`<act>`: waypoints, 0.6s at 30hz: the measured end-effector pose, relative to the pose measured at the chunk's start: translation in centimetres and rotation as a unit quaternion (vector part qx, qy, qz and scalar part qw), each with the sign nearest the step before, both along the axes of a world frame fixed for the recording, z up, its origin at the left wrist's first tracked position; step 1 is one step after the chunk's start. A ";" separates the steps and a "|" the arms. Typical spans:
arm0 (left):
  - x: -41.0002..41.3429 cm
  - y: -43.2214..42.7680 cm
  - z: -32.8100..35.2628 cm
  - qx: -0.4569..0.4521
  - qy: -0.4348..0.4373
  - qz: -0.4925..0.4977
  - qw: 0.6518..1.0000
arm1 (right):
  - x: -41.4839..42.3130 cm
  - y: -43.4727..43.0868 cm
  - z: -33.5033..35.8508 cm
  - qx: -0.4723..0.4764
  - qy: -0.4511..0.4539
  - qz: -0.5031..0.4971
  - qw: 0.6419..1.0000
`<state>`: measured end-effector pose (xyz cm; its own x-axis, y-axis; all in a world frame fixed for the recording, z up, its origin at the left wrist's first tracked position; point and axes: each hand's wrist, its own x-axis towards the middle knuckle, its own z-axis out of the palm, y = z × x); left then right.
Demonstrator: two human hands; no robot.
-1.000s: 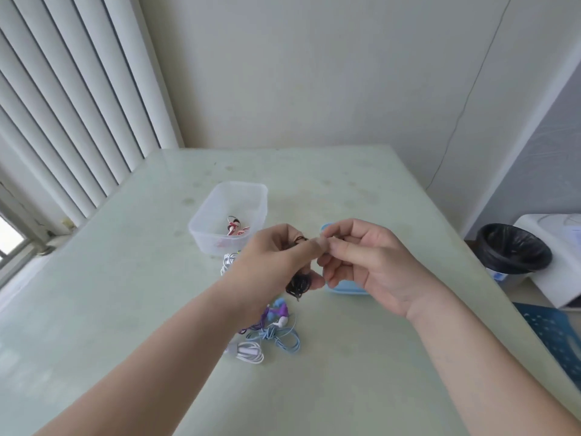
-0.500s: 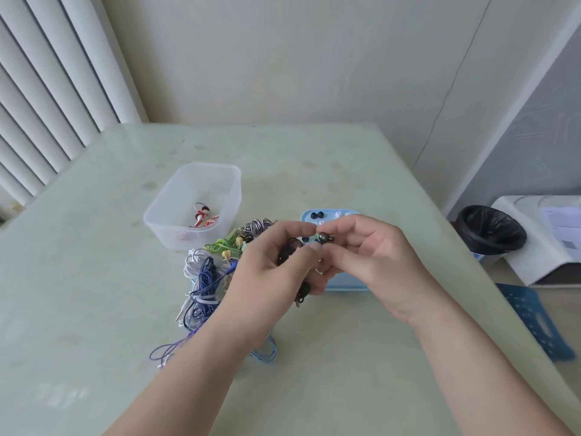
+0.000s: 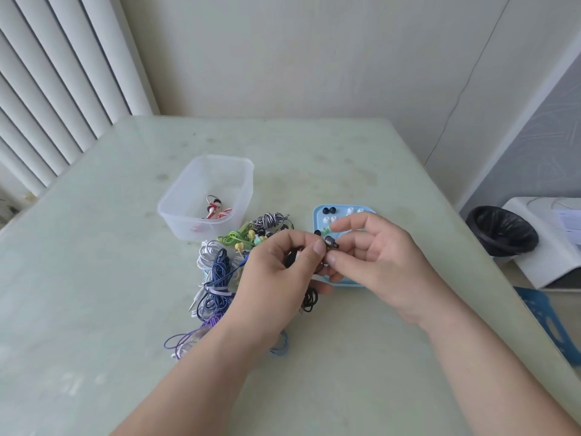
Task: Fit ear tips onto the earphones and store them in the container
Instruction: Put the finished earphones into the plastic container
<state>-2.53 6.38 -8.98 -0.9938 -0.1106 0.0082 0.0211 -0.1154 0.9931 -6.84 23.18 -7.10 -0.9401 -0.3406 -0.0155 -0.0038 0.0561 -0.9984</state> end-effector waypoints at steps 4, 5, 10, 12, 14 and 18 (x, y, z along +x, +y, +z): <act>-0.2 0.0 -0.3 -0.035 0.015 -0.012 0.999 | -0.1 0.1 -0.1 0.014 -0.001 -0.012 1.000; -0.2 0.0 -0.4 -0.052 0.024 -0.019 0.998 | -0.1 0.1 -0.2 0.019 0.003 -0.015 1.000; -0.4 0.0 -0.6 -0.104 0.037 0.005 0.994 | -0.1 0.0 -0.3 0.020 0.002 -0.030 0.999; -0.4 0.0 -0.8 -0.134 0.055 0.020 0.989 | 0.0 -0.1 -0.1 0.009 -0.007 -0.037 0.999; -0.3 0.0 -0.8 -0.132 0.059 0.013 0.989 | 0.0 -0.1 -0.1 0.011 -0.008 -0.035 0.999; -0.2 0.0 -0.5 -0.092 0.046 -0.004 0.995 | 0.2 -0.3 -0.4 0.031 0.005 -0.012 0.999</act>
<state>-2.75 6.35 -9.47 -0.9887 -0.0920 0.1180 0.1120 0.0673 0.9914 -6.64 22.90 -7.45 -0.9484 -0.3161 -0.0258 -0.0122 0.1176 -0.9930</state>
